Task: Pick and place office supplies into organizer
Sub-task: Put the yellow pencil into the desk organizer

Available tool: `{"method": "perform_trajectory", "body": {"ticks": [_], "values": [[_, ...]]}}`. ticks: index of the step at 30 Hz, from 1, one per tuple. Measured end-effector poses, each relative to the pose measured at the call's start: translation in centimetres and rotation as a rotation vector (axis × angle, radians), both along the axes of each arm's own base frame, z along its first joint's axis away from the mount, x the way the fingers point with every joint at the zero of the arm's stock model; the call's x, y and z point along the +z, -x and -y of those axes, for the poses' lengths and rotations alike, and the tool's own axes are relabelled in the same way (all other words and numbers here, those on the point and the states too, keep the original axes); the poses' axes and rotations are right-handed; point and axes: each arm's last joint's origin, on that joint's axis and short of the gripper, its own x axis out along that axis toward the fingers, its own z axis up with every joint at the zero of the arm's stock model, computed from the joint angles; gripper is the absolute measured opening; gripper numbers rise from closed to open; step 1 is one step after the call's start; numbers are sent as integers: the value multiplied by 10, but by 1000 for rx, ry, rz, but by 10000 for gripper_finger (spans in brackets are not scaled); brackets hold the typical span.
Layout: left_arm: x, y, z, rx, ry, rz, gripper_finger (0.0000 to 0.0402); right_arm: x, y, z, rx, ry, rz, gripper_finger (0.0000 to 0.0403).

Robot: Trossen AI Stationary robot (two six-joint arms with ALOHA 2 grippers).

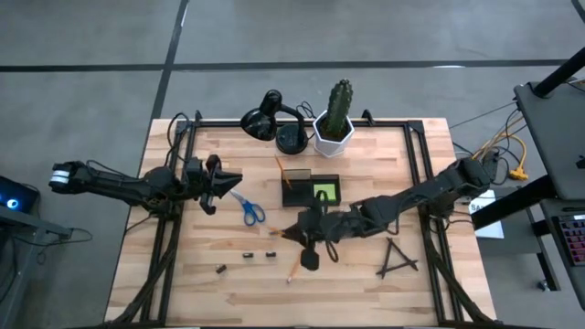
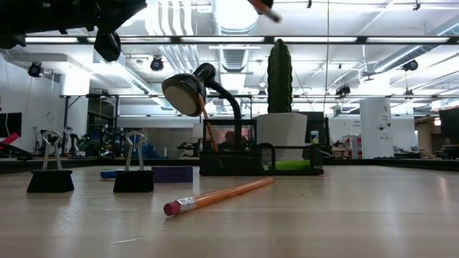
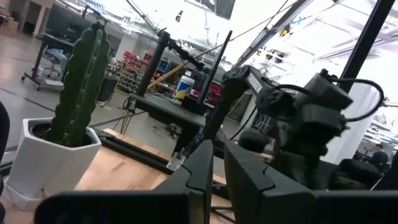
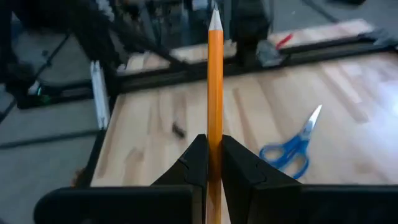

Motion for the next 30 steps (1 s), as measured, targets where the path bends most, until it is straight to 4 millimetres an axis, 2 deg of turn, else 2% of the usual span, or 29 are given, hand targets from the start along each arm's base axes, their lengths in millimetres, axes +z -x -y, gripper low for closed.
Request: {"method": "perform_trajectory", "body": {"ticks": [6,11,23,30], "values": [[0,1,0,0,0,1,24,-1,1,20,-53,-3,57,18],[1,1,0,1,0,6,24,-3,-4,38,-21,-38,129,18],[0,0,0,4,-3,-5,24,-8,-12,99,16,-71,243,18],[-1,-1,0,4,-3,-10,24,-23,-5,132,-27,-73,371,18]]}}
